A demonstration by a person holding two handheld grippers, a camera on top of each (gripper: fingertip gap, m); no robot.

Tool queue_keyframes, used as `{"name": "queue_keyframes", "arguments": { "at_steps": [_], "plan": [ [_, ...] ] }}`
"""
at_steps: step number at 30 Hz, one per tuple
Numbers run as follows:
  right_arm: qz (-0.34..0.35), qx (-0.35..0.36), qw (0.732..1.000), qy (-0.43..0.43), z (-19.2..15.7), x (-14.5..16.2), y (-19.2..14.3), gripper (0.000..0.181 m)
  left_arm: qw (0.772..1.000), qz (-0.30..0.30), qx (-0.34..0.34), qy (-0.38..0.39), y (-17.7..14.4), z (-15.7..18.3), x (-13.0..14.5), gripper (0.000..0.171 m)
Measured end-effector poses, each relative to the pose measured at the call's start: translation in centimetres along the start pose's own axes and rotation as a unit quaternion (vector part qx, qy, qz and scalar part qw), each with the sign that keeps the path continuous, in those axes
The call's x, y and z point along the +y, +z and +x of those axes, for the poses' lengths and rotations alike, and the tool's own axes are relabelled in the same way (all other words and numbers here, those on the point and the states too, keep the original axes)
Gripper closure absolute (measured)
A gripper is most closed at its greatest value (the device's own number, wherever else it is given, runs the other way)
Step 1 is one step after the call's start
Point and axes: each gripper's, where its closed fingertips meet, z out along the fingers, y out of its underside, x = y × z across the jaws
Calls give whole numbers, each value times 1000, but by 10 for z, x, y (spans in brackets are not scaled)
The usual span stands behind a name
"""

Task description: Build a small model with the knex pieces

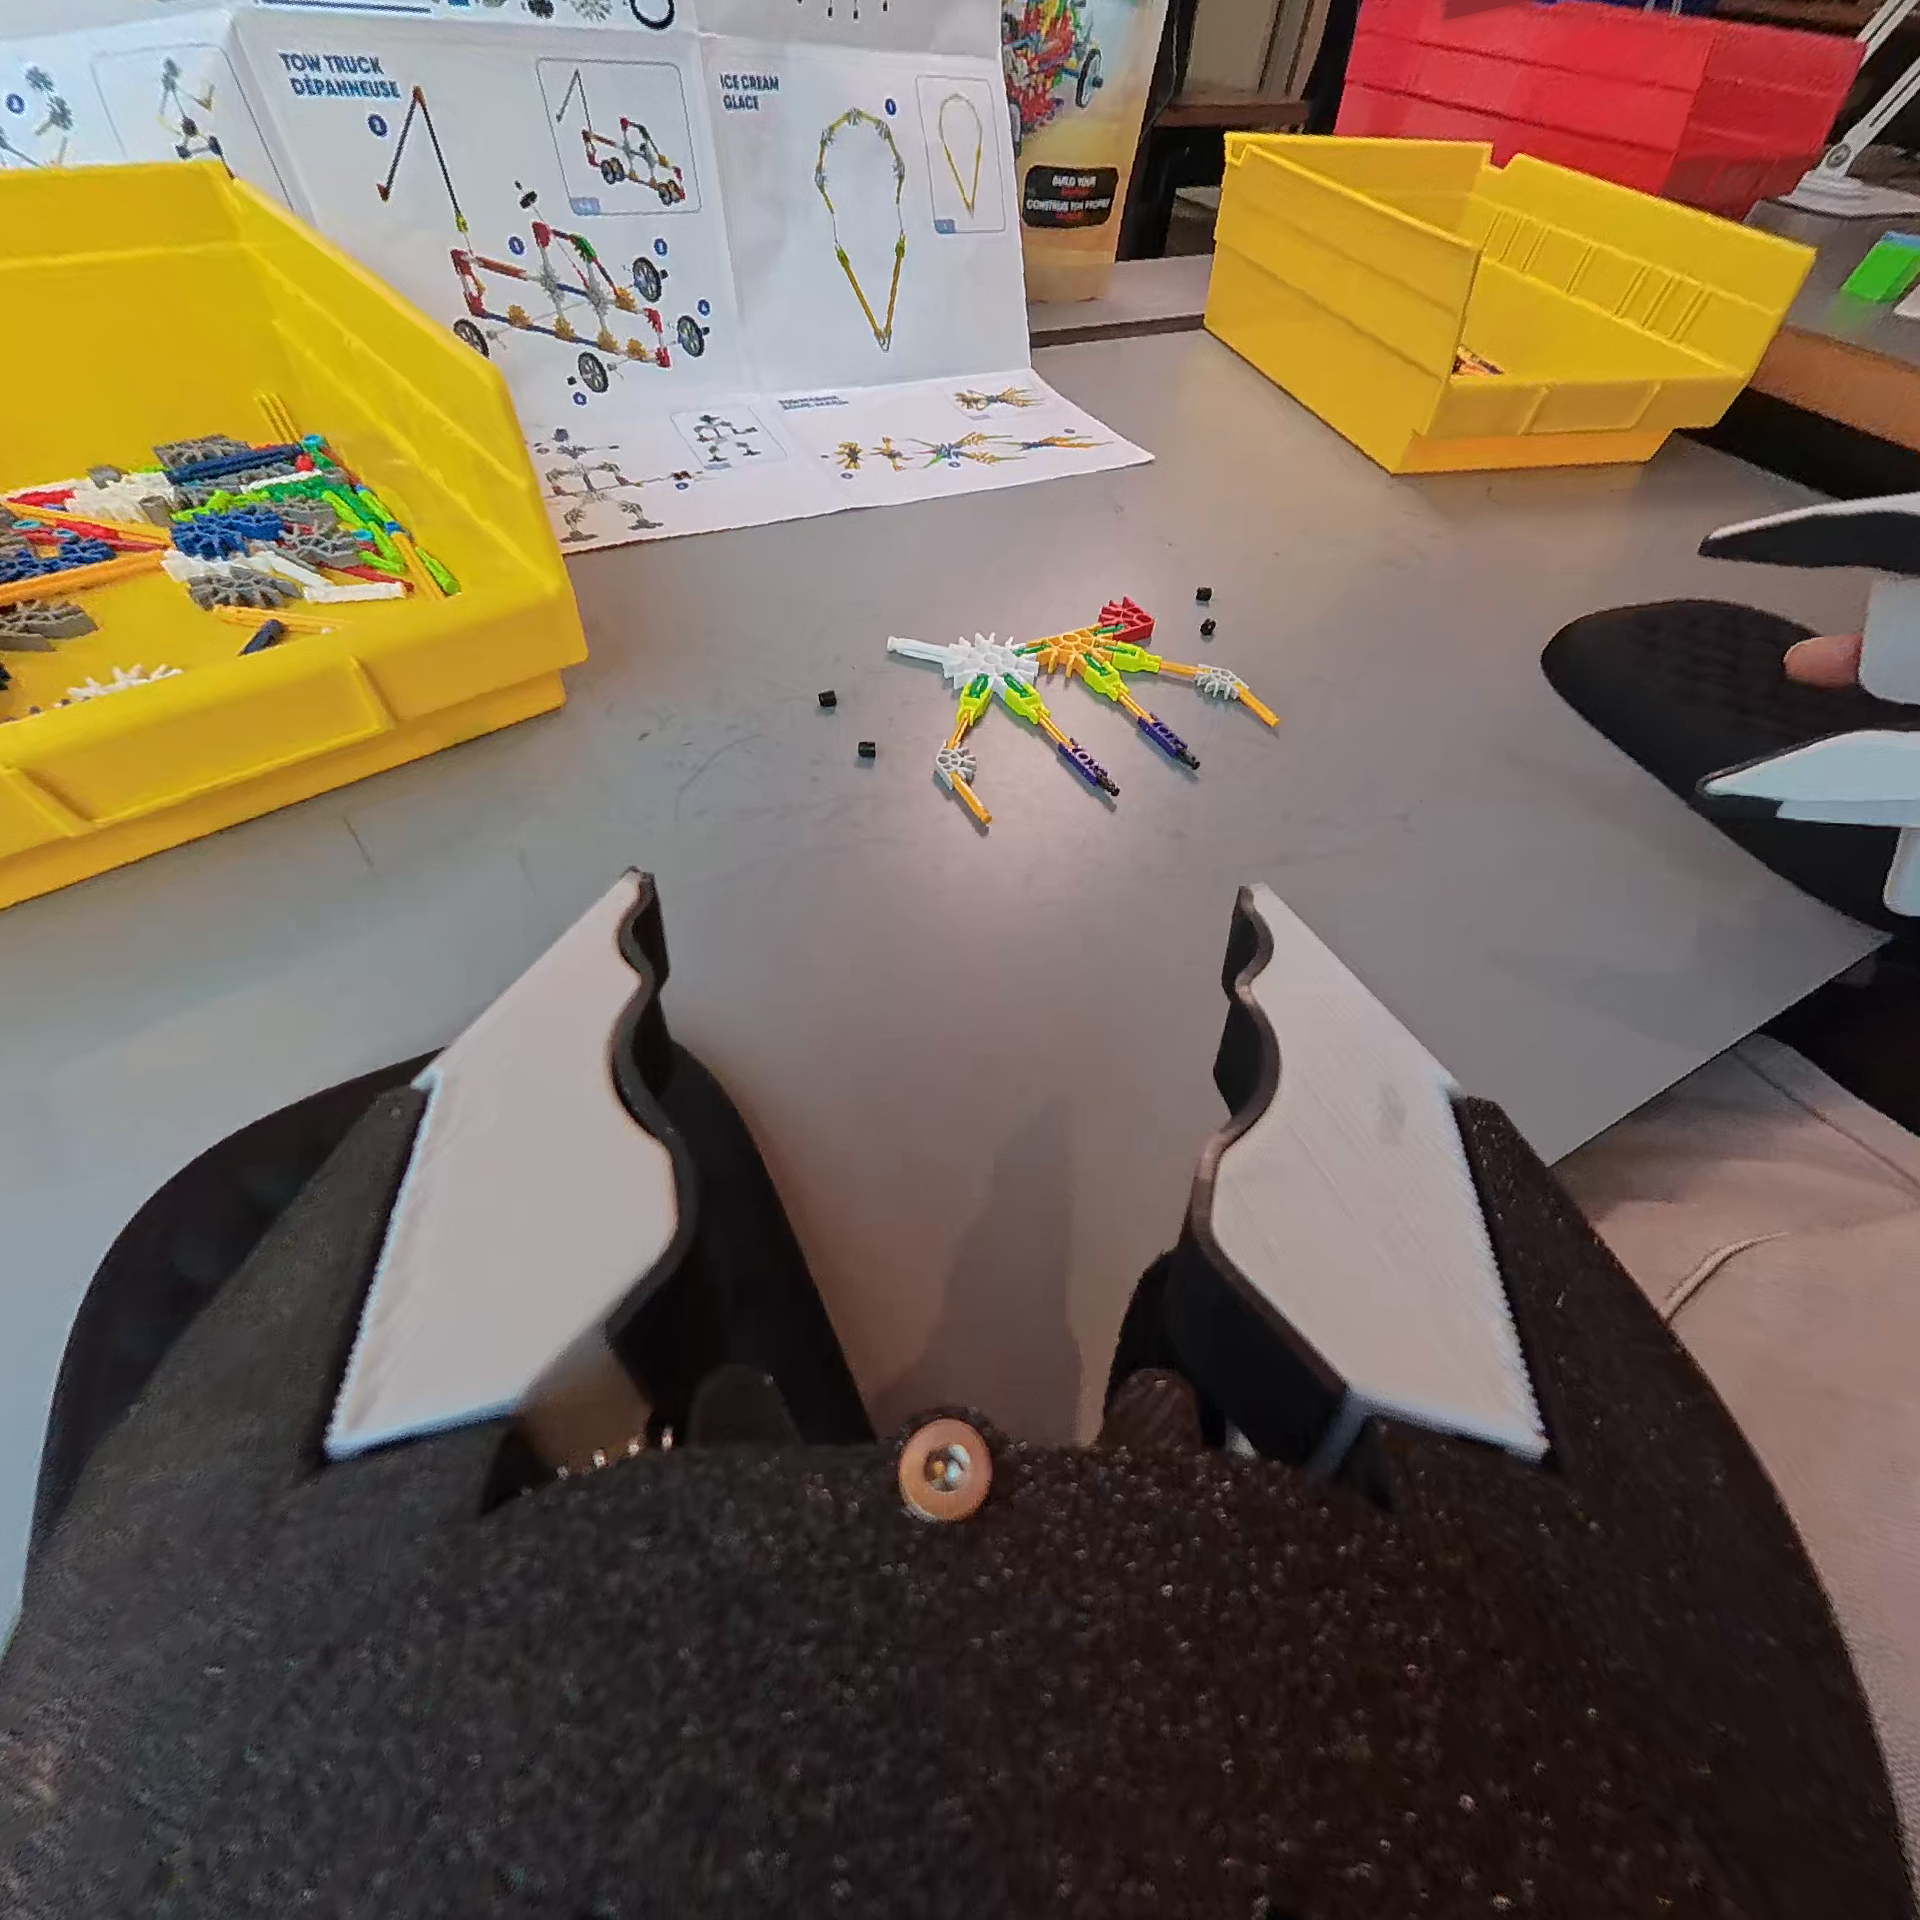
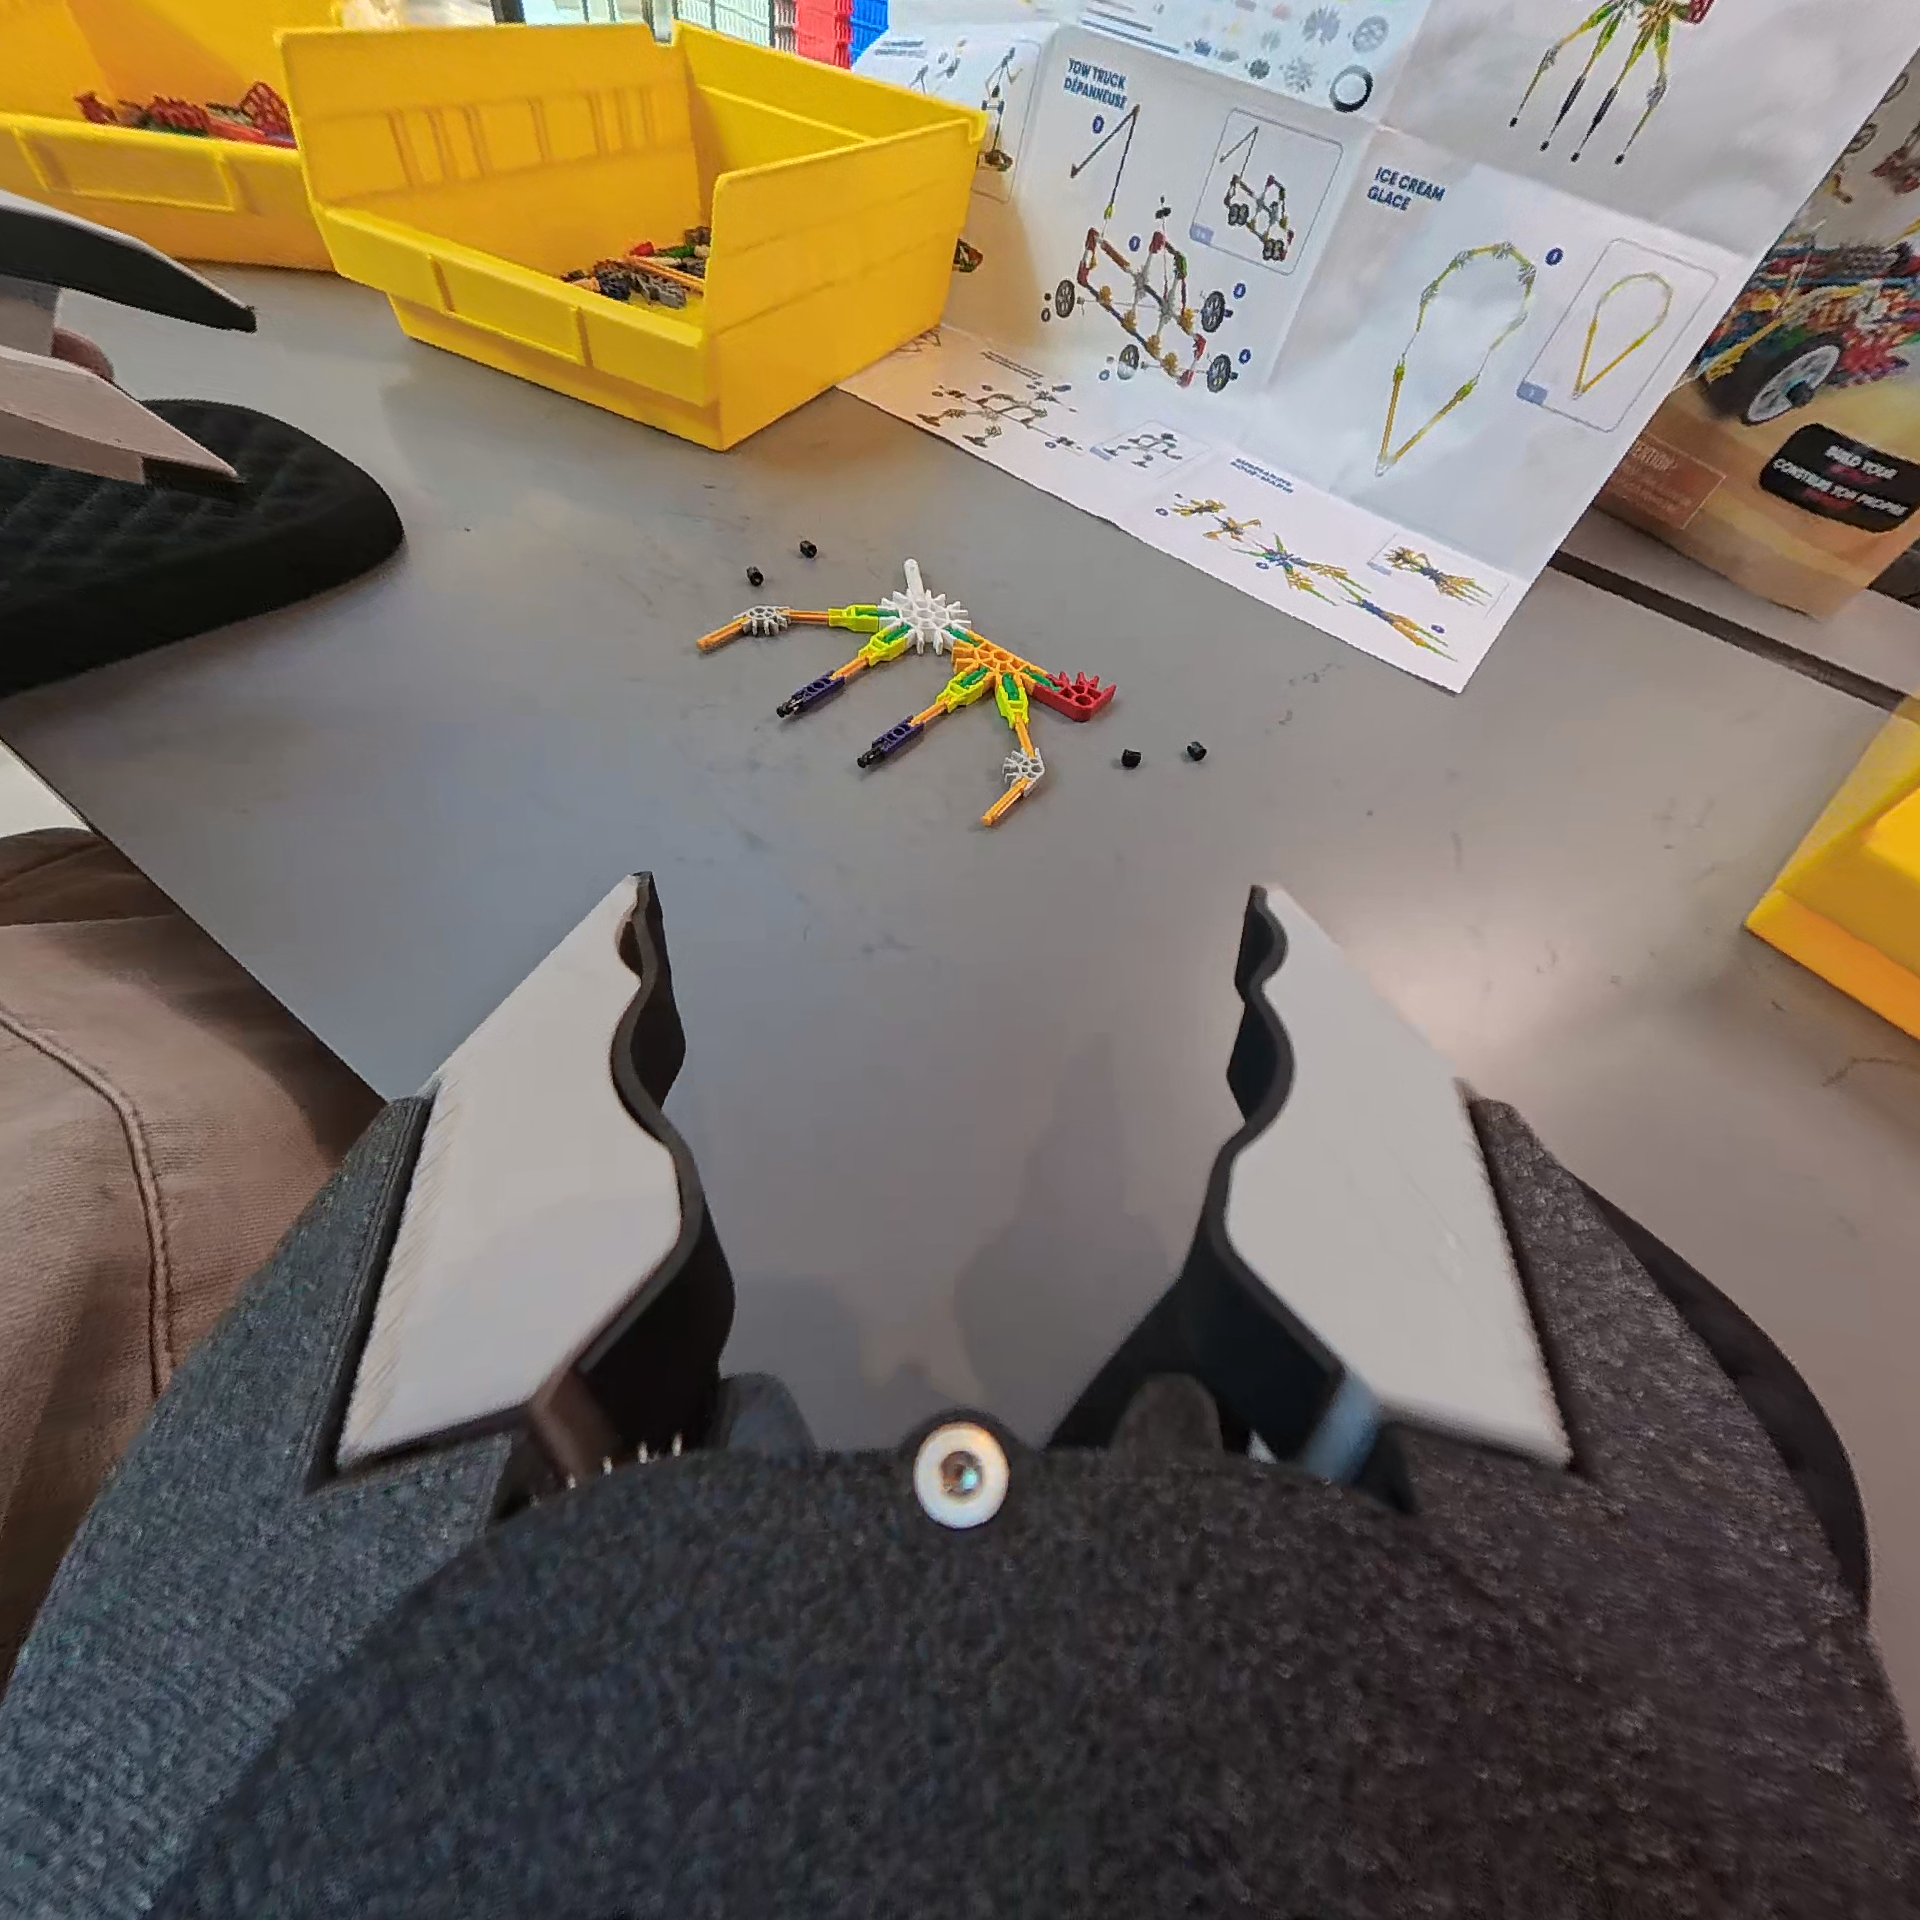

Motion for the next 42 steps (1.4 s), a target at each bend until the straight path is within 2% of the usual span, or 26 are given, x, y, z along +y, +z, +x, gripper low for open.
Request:
{"name": "queue_keyframes", "arguments": {
  "at_steps": [3,5,13,20,22,28,30,34,38,40,42],
  "plan": [
    [15,-1,1000,3,-4,-11,1,73,999,32,-3,-14,-4,0,-14,64],
    [17,1,1000,-5,-5,-12,1,72,999,37,-10,-15,-5,-3,-14,64],
    [2,23,999,23,19,1,-8,72,1000,7,-21,2,-2,-9,-7,61],
    [-12,23,999,37,13,11,-4,71,999,-11,-20,40,10,6,-2,61],
    [-11,26,999,37,15,12,-6,71,999,-6,-12,31,11,8,-5,61],
    [31,10,998,62,12,-12,-3,75,999,-5,-21,29,10,8,-4,62],
    [32,7,998,60,7,-14,3,75,999,-6,-28,26,8,5,-1,62],
    [6,59,998,10,23,-9,8,71,998,-4,-65,22,1,-9,-2,62],
    [9,26,999,21,22,-22,15,71,995,-2,-103,8,-12,-28,1,62],
    [29,-5,999,17,11,-39,20,73,993,3,-118,4,-19,-36,0,70],
    [61,-55,997,7,-13,-61,22,81,993,1,-116,16,-20,-36,-6,94]
  ]
}}
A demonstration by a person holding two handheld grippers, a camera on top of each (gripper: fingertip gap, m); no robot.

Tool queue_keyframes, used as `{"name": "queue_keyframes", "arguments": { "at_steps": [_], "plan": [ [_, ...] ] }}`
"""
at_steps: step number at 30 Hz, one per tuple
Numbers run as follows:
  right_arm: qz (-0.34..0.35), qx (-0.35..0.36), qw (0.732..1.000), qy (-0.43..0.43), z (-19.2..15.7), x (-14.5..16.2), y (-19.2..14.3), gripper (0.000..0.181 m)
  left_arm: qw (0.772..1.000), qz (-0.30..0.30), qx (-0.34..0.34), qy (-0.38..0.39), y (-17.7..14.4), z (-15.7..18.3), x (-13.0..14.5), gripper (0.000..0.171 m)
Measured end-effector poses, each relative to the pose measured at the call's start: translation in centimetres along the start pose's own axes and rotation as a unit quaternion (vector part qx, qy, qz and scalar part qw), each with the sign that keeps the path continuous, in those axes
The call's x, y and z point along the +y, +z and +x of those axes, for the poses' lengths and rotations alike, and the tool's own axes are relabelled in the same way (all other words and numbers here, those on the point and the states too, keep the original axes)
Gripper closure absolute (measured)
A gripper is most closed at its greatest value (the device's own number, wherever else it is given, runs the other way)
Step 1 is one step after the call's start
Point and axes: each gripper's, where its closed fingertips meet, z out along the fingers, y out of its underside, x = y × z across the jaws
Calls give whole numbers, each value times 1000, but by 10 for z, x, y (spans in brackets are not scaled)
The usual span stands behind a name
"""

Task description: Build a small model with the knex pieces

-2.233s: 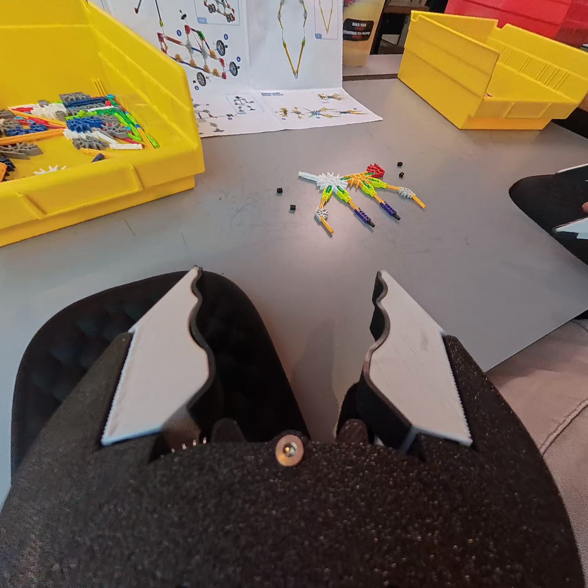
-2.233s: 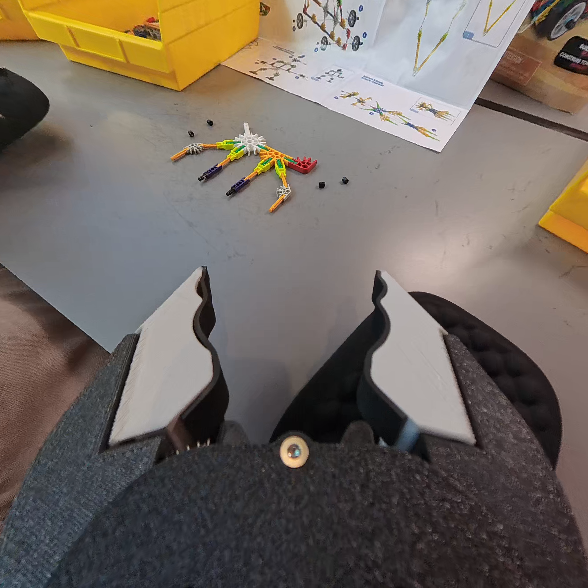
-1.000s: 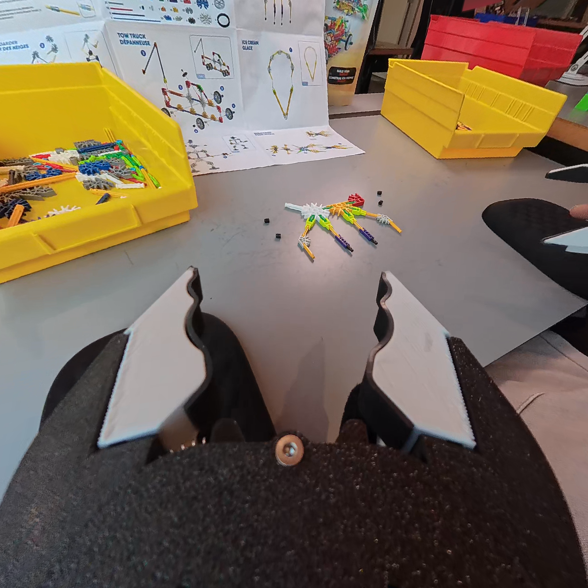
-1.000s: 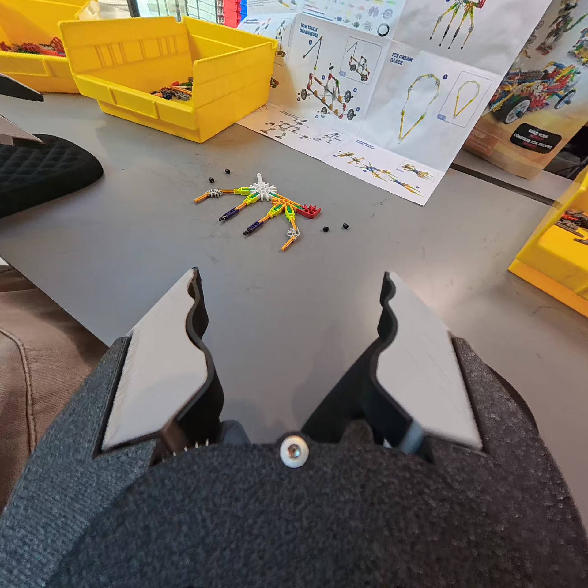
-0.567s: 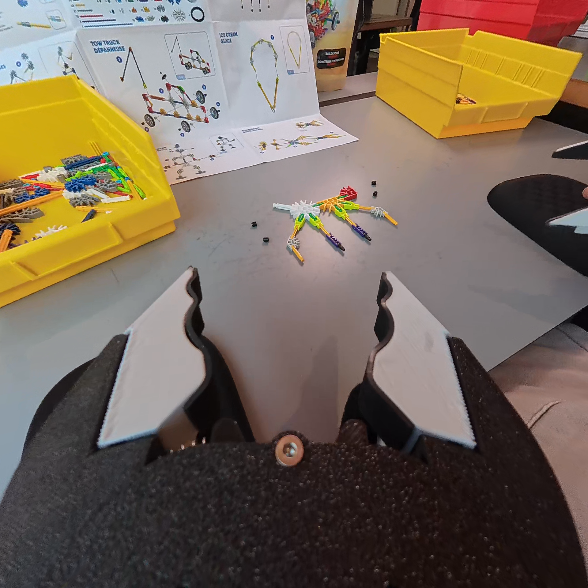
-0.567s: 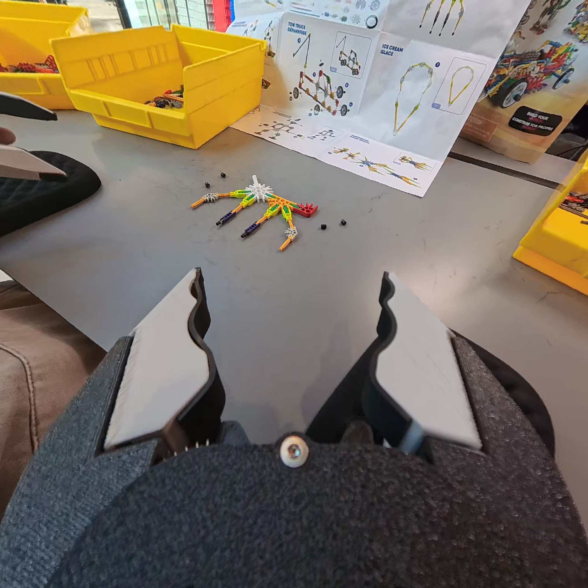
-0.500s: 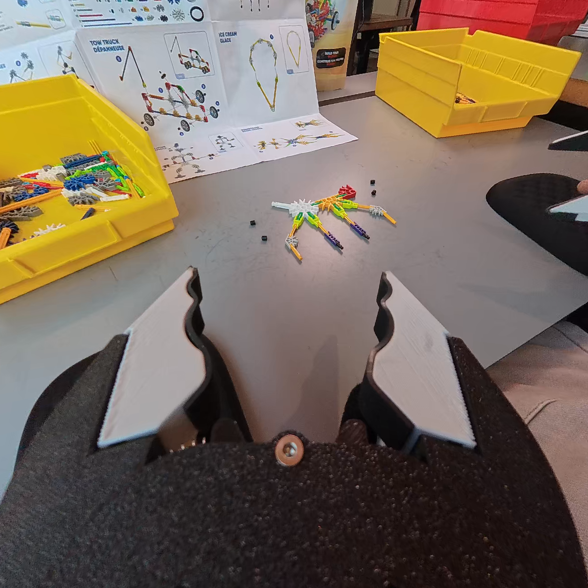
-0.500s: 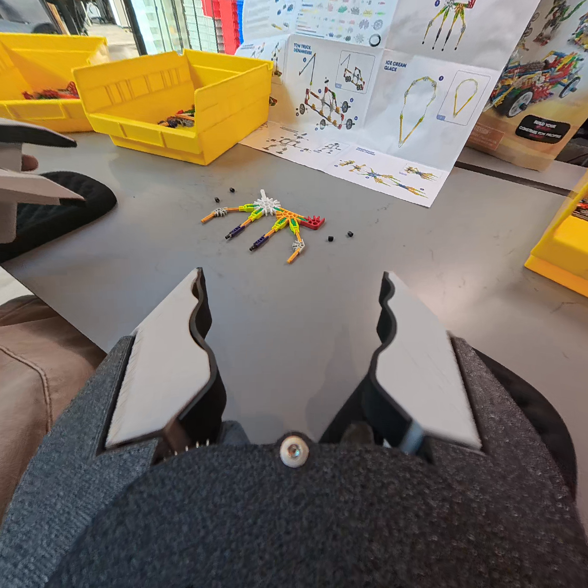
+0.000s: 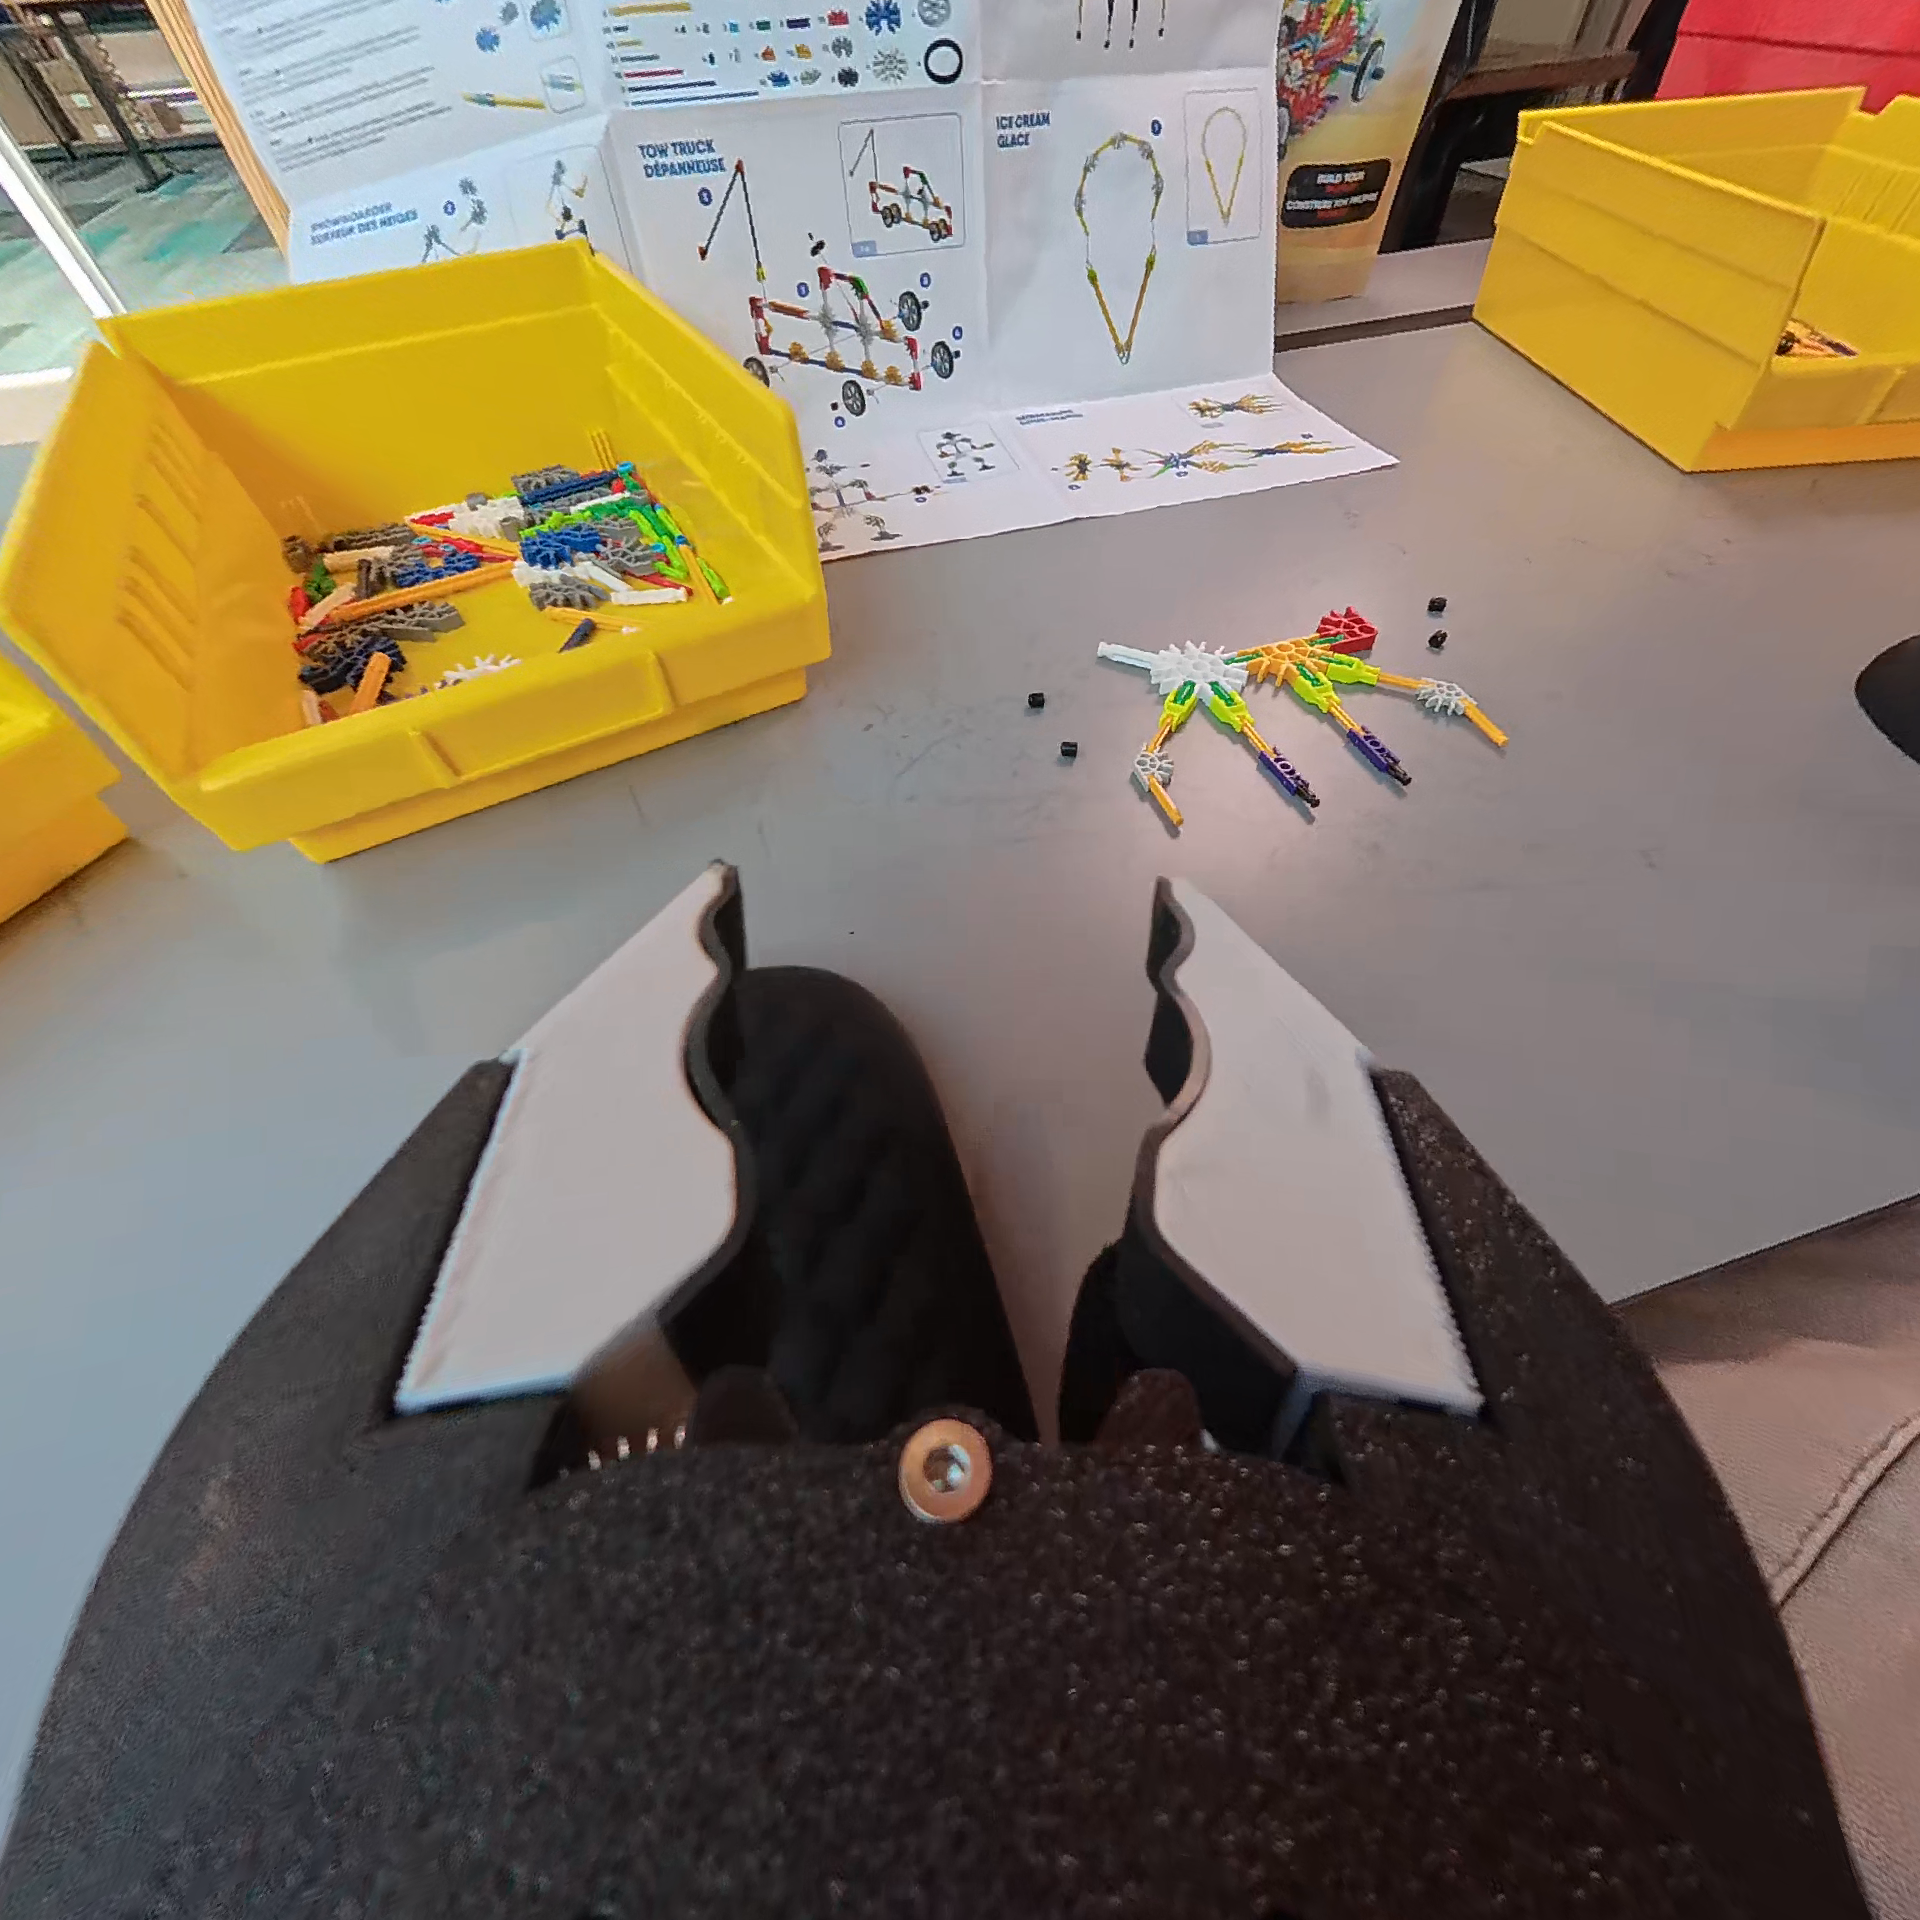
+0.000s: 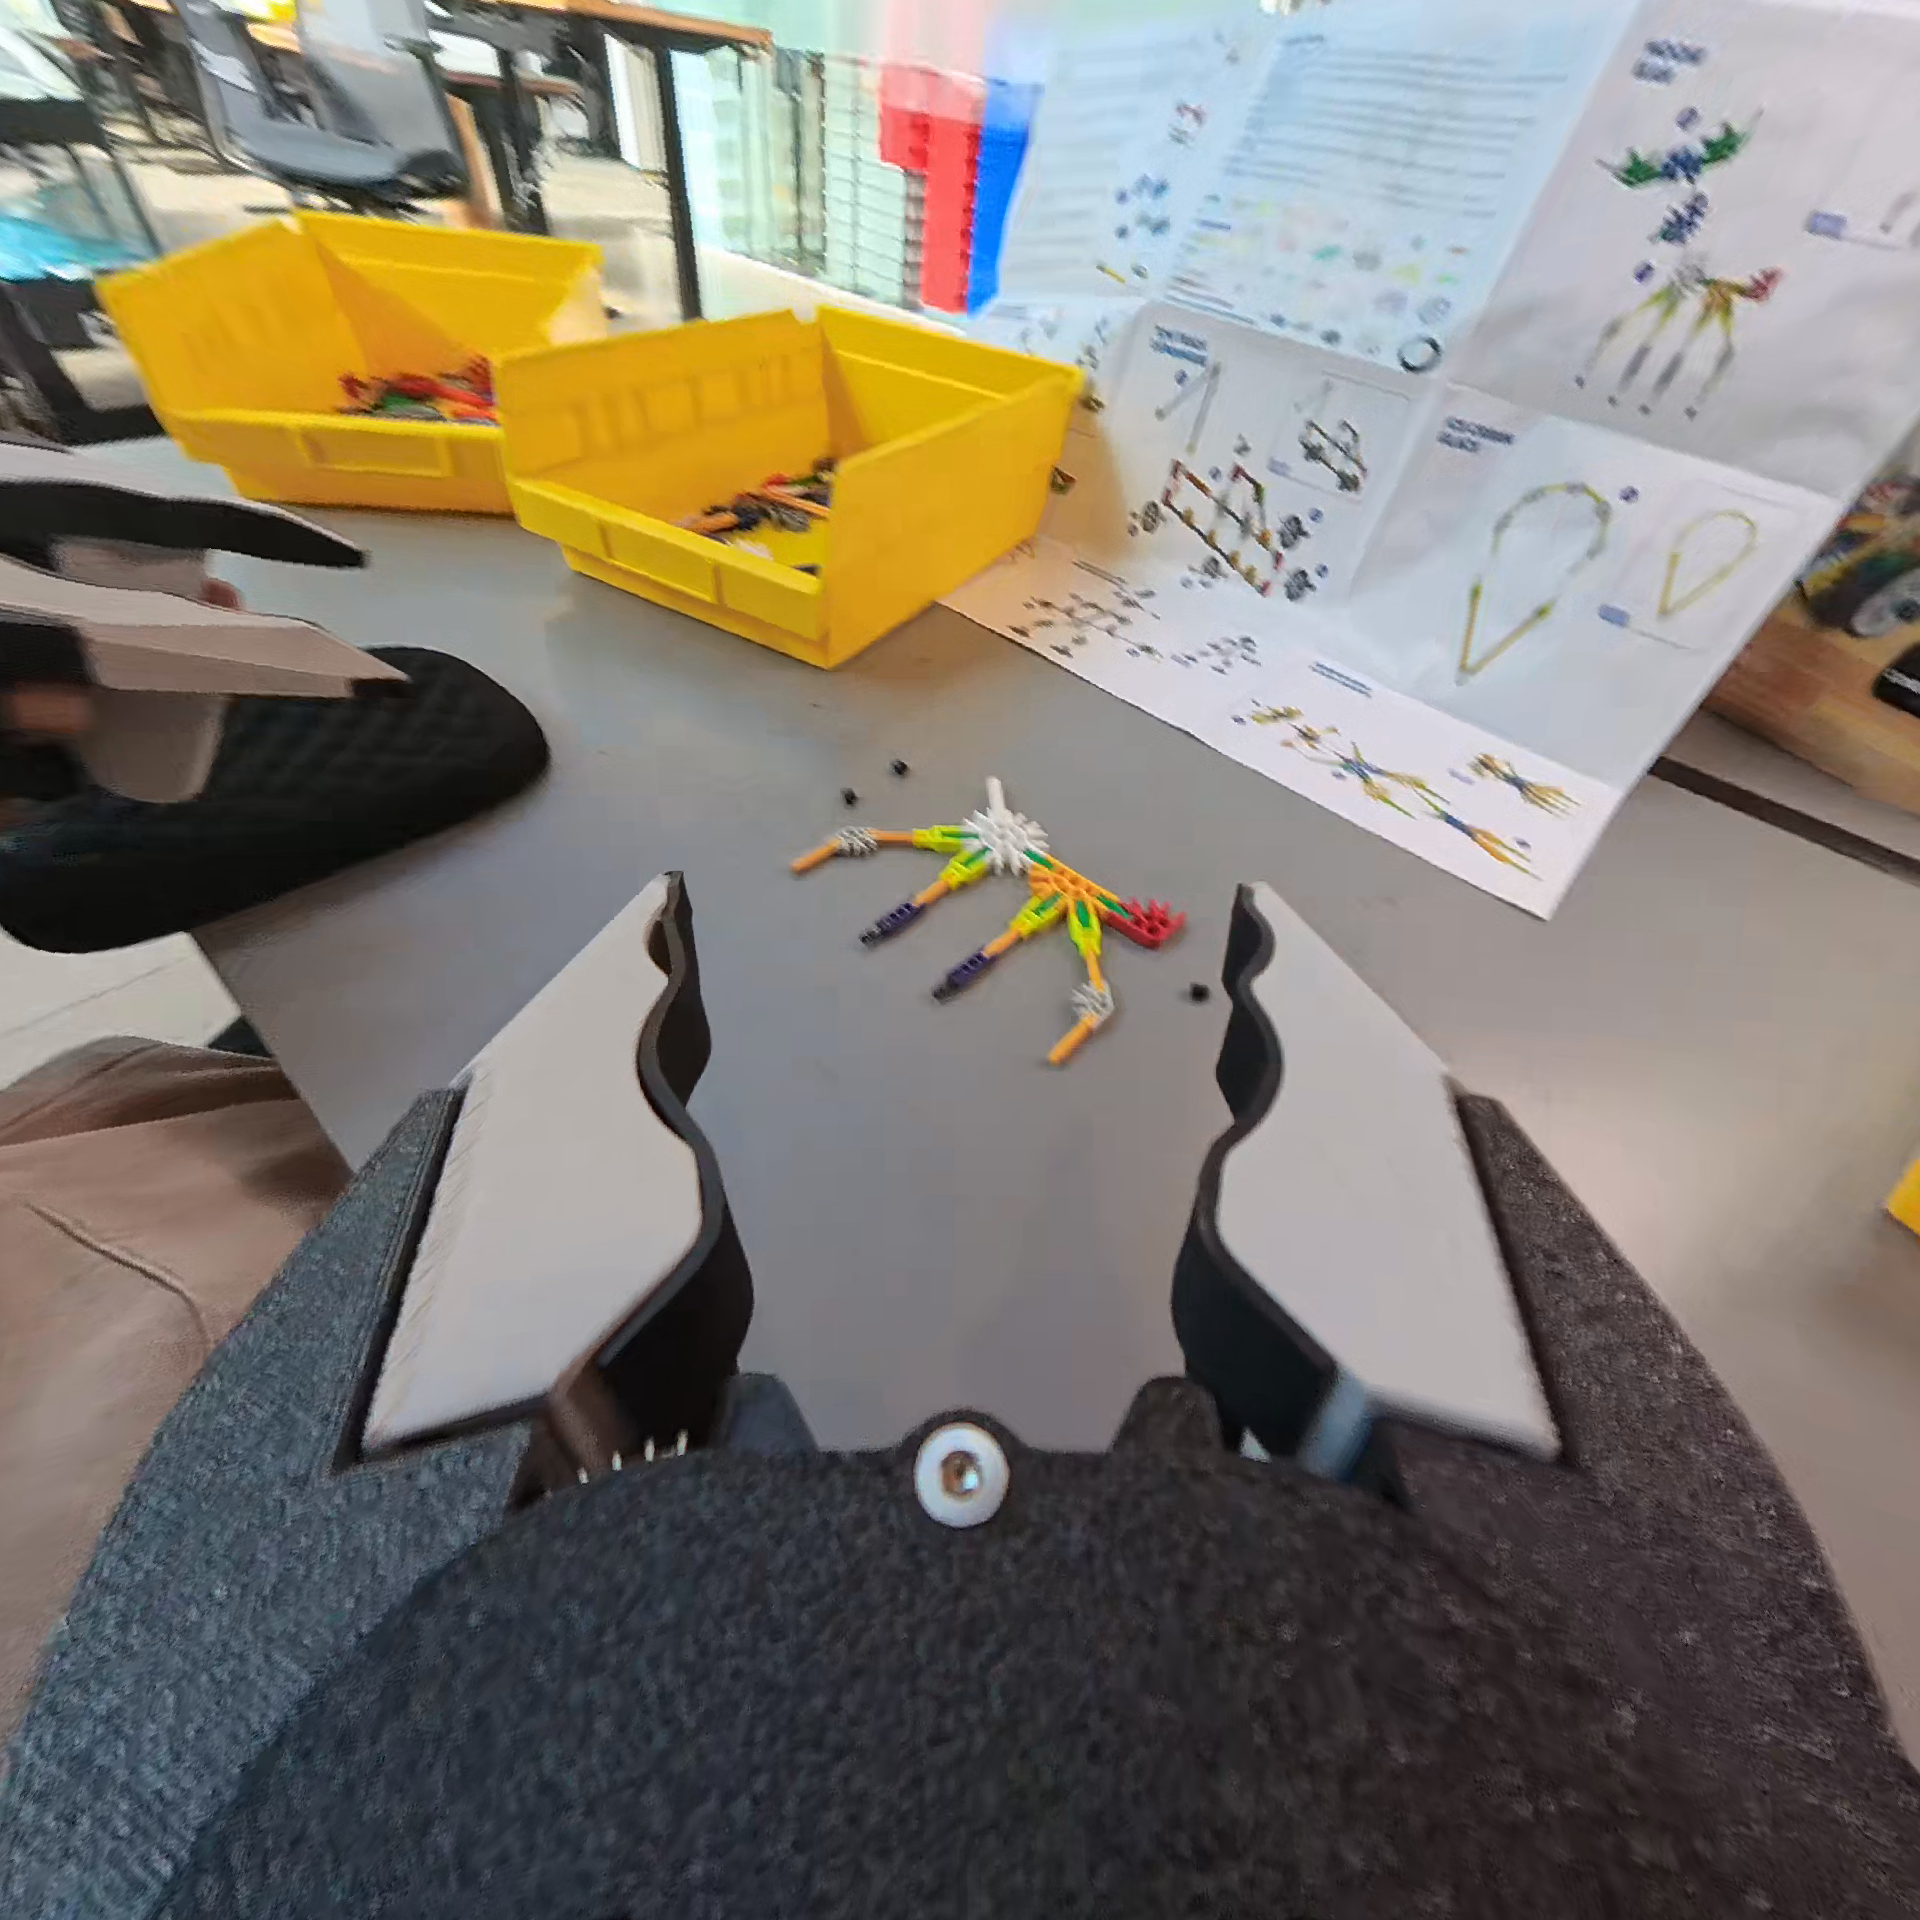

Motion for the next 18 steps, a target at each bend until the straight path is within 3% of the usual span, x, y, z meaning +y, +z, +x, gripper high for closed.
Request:
{"name": "queue_keyframes", "arguments": {
  "at_steps": [5,7,8,9,10,14,18],
  "plan": [
    [79,-65,994,-27,-46,-45,6,91,998,-9,19,64,31,23,-26,132],
    [117,-94,988,-41,-64,-66,-2,120,995,-9,37,90,49,41,-35,159],
    [137,-121,981,-61,-77,-76,-9,151,994,-14,42,103,60,49,-37,170],
    [156,-144,974,-84,-91,-86,-18,175,992,-22,45,117,70,56,-37,171],
    [173,-155,967,-104,-103,-95,-25,181,990,-30,44,129,81,62,-36,171],
    [152,-176,959,-161,-138,-101,-30,181,980,-49,38,190,115,87,-31,171],
    [76,-213,962,-152,-161,-71,-13,181,965,-39,8,261,127,103,-28,171]
  ]
}}
